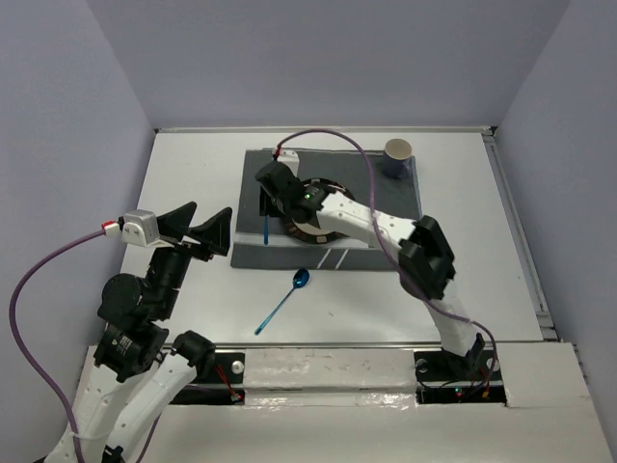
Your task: Set the dinner table for one person
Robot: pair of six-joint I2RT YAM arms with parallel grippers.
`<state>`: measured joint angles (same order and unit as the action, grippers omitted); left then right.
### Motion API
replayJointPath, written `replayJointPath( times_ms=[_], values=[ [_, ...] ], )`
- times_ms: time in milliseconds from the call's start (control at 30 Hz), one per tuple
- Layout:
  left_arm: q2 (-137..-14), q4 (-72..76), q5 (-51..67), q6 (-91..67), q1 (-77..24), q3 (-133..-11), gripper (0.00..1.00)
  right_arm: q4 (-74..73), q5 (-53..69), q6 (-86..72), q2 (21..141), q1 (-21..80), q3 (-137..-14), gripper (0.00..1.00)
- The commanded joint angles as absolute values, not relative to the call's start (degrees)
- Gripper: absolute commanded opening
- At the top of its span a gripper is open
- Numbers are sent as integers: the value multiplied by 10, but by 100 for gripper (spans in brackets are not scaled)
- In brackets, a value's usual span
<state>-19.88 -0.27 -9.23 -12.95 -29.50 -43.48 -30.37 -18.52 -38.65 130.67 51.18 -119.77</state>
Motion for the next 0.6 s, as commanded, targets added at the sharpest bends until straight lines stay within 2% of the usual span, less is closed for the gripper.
replayJointPath(
  times_ms=[0,67,200,300,567],
  values=[
    [-199,24,-86,-126,-294,-432,94,-247,-327,-416,1143,605,-964,50],
    [-192,25,-87,-126,-294,-432,95,-250,-360,-479,1073,651,-843,52],
    [-189,25,-88,-127,-294,-431,95,-292,-352,-625,1028,709,-745,54],
    [-188,25,-95,-125,-294,-431,95,-371,-383,-707,1056,749,-760,54],
    [-198,23,-98,-126,-294,-429,94,-431,-419,-767,1146,778,-849,54]
  ],
)
